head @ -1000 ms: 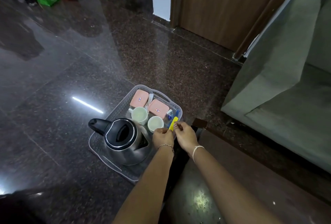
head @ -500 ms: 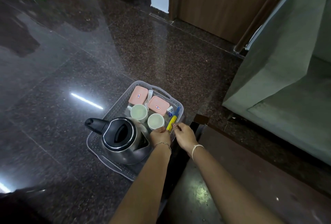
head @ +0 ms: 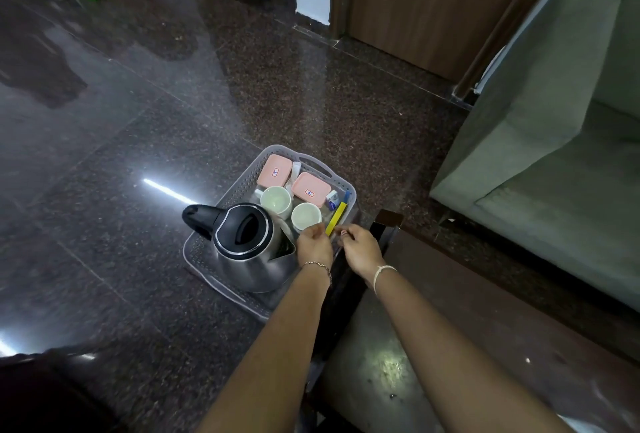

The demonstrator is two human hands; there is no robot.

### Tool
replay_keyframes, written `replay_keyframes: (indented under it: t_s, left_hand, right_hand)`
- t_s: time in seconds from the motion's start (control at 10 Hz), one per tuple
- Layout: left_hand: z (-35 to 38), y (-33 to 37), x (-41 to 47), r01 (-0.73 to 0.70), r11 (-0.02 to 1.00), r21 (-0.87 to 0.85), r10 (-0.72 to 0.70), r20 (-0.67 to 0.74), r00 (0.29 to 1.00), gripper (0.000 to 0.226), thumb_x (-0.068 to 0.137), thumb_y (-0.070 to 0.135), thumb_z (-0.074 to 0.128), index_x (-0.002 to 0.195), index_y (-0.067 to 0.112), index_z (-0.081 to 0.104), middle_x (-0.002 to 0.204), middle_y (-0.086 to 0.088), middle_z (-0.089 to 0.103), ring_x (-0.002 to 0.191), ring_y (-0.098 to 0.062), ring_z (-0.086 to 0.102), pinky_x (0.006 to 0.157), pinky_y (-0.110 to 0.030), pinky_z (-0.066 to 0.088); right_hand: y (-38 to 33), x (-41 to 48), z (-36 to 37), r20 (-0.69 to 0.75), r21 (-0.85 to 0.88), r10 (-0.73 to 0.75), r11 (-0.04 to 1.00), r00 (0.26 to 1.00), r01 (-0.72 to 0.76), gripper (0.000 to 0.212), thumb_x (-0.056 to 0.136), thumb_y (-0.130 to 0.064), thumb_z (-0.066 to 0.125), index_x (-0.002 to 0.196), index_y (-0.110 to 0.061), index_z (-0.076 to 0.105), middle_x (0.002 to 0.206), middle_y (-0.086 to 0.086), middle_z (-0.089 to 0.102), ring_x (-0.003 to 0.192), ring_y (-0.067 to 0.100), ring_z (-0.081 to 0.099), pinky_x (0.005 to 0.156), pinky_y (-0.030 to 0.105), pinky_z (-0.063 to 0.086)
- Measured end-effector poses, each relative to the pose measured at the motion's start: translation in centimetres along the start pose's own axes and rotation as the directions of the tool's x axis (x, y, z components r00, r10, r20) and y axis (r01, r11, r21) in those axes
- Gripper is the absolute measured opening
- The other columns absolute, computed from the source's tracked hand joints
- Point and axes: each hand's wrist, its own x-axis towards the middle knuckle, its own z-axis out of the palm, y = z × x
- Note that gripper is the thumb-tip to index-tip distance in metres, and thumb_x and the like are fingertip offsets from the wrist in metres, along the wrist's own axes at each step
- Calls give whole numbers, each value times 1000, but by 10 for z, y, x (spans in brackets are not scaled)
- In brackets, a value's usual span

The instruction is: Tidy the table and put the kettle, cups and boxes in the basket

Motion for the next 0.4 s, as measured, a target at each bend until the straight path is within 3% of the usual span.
replay_keyframes:
  t_s: [0.1,0.2,0.4]
  left_hand:
    - [-4,4,-19,-40,999,37,39,31,999,33,88,0,50,117,1,64,116,-16,67,112,-28,60,95,-28,45]
    - [-9,9,-48,-87,993,76,82,76,994,33,85,0,52,116,-2,64,117,-18,67,115,-29,60,103,-38,46]
    - [-15,-1,-124,-354,888,293,328,135,935,33,88,6,53,119,4,63,123,-17,64,119,-29,57,103,-34,42]
  right_hand:
    - [-2,-17,-8,-1,-6,-38,999,999,38,30,99,-15,43,119,-14,65,123,9,65,115,25,58,103,38,43]
    - [-2,-41,-20,-20,14,-76,997,997,77,29,98,-13,45,118,-13,65,123,9,66,115,25,58,99,31,42]
    - [26,-108,-54,-182,-46,-200,980,963,194,30,95,-18,51,123,-16,63,127,12,56,117,25,56,107,32,38]
